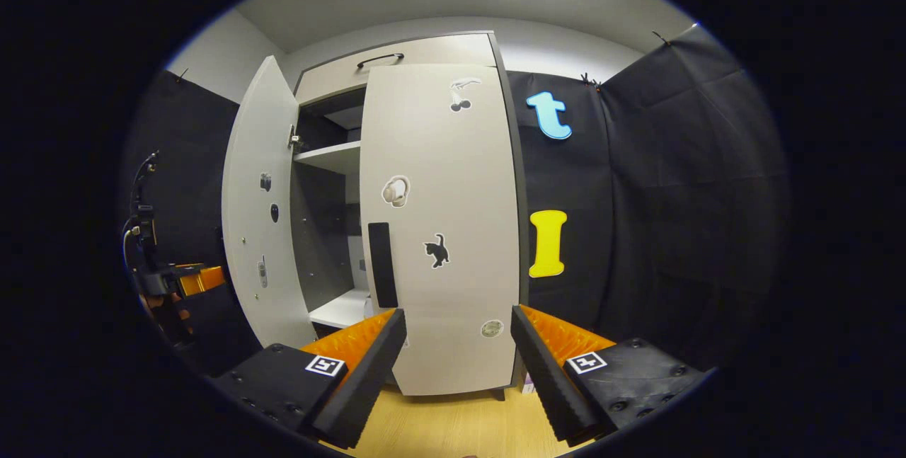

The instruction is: Grab one shoe with the right hand and put it into the shoe cabinet, grab the other shoe with the left hand and put it into the shoe cabinet; then close the right door with the right hand and the left door with the left hand.

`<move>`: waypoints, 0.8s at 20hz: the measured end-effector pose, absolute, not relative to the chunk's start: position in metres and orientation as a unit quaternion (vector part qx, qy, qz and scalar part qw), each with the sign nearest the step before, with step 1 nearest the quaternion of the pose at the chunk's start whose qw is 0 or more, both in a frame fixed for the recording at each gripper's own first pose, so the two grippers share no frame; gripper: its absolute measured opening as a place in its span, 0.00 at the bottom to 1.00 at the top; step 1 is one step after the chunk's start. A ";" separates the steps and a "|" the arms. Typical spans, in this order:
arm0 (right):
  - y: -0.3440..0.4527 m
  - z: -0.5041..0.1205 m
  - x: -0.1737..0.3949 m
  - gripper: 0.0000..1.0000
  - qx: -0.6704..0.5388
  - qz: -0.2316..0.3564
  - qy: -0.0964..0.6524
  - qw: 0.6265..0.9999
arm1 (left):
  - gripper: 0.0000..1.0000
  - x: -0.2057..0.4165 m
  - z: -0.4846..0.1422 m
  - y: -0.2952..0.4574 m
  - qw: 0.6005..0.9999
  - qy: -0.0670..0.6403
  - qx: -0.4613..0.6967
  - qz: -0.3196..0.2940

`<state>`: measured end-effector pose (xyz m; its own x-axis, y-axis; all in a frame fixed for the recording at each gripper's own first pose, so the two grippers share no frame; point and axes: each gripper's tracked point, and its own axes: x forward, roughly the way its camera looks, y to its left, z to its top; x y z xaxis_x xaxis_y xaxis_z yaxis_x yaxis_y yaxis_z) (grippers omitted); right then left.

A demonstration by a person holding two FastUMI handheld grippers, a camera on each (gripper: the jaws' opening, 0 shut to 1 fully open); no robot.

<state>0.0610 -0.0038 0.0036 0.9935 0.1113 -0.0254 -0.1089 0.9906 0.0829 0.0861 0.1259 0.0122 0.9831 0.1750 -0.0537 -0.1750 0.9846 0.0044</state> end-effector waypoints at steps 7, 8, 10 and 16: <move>-0.014 0.008 0.050 0.98 0.012 0.052 0.011 0.998 | 0.92 0.100 0.020 0.063 0.999 0.009 -0.012 0.029; -0.013 0.010 0.049 0.98 0.013 0.055 0.008 0.998 | 0.96 0.099 0.023 0.059 1.000 0.005 -0.018 0.024; -0.013 0.013 0.045 0.98 0.017 0.059 0.003 0.998 | 0.94 0.091 0.024 0.048 0.999 0.002 -0.022 0.022; -0.008 0.012 0.043 0.98 0.020 0.060 0.005 0.998 | 0.94 0.068 0.023 0.036 1.000 0.011 -0.010 0.015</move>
<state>0.0431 -0.0080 0.0117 0.9927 0.1203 -0.0075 -0.1199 0.9920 0.0398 0.0676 0.0362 0.0230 0.9993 0.0298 -0.0229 -0.0302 0.9994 -0.0188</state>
